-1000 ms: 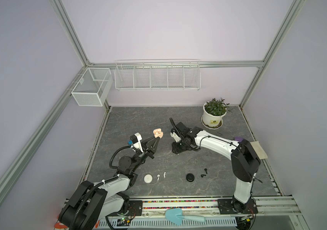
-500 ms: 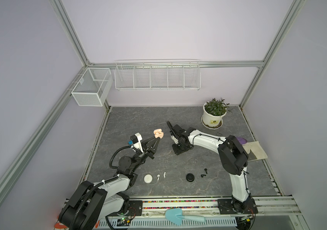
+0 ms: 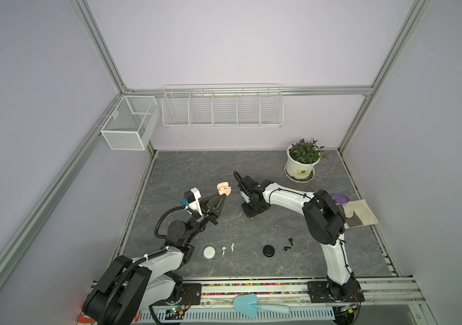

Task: Insert wireless bluetooth earbuds into charging case
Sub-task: Pick up the wireless bluetooth earbud from the center of the table.

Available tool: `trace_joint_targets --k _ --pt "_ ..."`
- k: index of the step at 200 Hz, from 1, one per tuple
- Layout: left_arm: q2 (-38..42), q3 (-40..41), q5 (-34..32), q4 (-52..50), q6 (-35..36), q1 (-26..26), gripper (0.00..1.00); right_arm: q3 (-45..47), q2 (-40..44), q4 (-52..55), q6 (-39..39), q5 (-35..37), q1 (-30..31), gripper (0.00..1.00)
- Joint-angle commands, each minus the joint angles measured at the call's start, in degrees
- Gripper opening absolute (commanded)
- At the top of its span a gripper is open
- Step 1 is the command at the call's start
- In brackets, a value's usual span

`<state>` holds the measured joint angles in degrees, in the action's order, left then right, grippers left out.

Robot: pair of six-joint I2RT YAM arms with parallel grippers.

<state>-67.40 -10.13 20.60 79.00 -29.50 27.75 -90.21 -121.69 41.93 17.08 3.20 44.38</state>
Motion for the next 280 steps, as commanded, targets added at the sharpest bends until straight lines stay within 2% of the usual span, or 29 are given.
trace_joint_targets --k 1,140,280 --pt "0.1 0.1 0.3 2.0 0.7 -0.3 0.0 -0.7 -0.9 1.3 0.0 1.3 0.3 0.34" --pt "1.0 0.6 -0.1 1.8 1.8 -0.3 0.0 -0.8 -1.7 2.6 2.4 4.3 2.2 0.2" --pt "0.4 -0.7 0.9 2.0 0.5 -0.3 0.0 2.9 3.6 -4.3 1.8 1.5 -0.2 0.18"
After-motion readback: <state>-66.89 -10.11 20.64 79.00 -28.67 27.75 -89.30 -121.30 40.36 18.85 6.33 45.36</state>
